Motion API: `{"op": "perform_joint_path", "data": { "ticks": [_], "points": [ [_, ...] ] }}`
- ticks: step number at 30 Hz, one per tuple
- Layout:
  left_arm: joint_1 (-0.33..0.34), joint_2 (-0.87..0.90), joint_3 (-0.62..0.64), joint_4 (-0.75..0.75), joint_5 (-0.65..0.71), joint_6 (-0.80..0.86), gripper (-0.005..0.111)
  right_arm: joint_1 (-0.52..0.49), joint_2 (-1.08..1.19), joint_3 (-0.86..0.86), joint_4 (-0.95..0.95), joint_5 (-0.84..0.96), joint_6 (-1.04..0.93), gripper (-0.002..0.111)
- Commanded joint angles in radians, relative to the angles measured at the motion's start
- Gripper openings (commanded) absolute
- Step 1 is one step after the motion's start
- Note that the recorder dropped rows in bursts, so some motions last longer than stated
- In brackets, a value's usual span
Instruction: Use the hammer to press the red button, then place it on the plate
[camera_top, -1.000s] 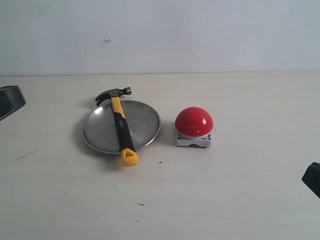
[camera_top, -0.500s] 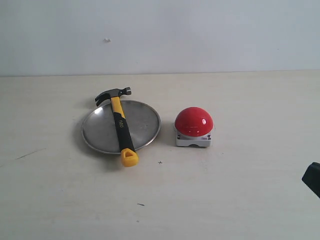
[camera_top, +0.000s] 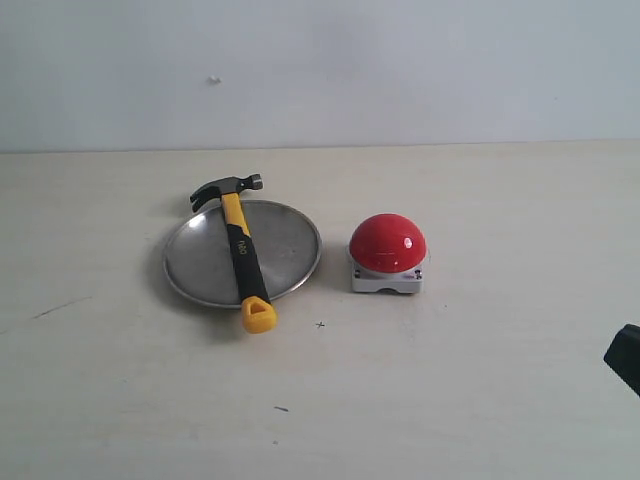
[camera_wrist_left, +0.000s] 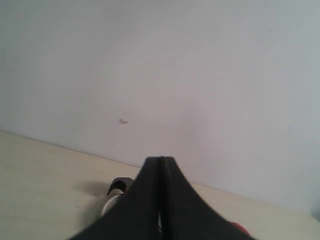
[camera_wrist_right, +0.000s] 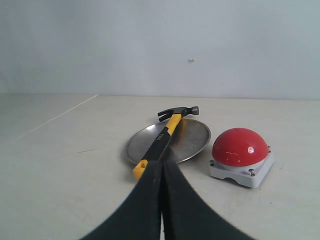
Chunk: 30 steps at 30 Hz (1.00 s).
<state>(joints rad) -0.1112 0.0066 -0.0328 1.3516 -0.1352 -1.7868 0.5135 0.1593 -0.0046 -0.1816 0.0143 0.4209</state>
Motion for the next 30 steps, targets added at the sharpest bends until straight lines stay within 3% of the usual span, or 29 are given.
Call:
{"op": "perform_joint_path", "data": {
  "ticks": [1, 9, 11, 13, 17, 20, 22, 30],
  "points": [
    [0.002, -0.007, 0.003, -0.062, -0.003, -0.008, 0.0, -0.003, -0.006, 0.005, -0.003, -0.001, -0.002, 0.0],
    [0.002, -0.005, 0.01, -0.322, -0.047, -0.005, 0.0, -0.003, -0.006, 0.005, -0.003, -0.001, -0.002, 0.0],
    [0.002, -0.007, 0.01, -0.367, -0.041, 0.064, 0.0, -0.003, -0.006, 0.005, -0.003, -0.001, -0.002, 0.0],
    [0.002, -0.007, 0.018, -0.499, -0.021, 0.279, 0.0, -0.003, -0.006, 0.005, -0.003, -0.001, -0.002, 0.0],
    [0.002, -0.007, 0.033, -0.925, 0.035, 1.07, 0.0, -0.003, -0.006, 0.005, -0.003, -0.001, -0.002, 0.0],
    [0.015, -0.007, 0.033, -1.174, 0.135, 1.436, 0.0, -0.003, -0.006, 0.005, -0.003, -0.001, -0.002, 0.0],
    [0.024, -0.007, 0.033, -1.198, 0.167, 1.499, 0.0, -0.003, -0.006, 0.005, -0.003, -0.001, -0.002, 0.0],
    [0.032, -0.007, 0.033, -1.176, 0.193, 1.495, 0.0, -0.003, -0.006, 0.005, -0.003, -0.001, -0.002, 0.0]
  ]
}}
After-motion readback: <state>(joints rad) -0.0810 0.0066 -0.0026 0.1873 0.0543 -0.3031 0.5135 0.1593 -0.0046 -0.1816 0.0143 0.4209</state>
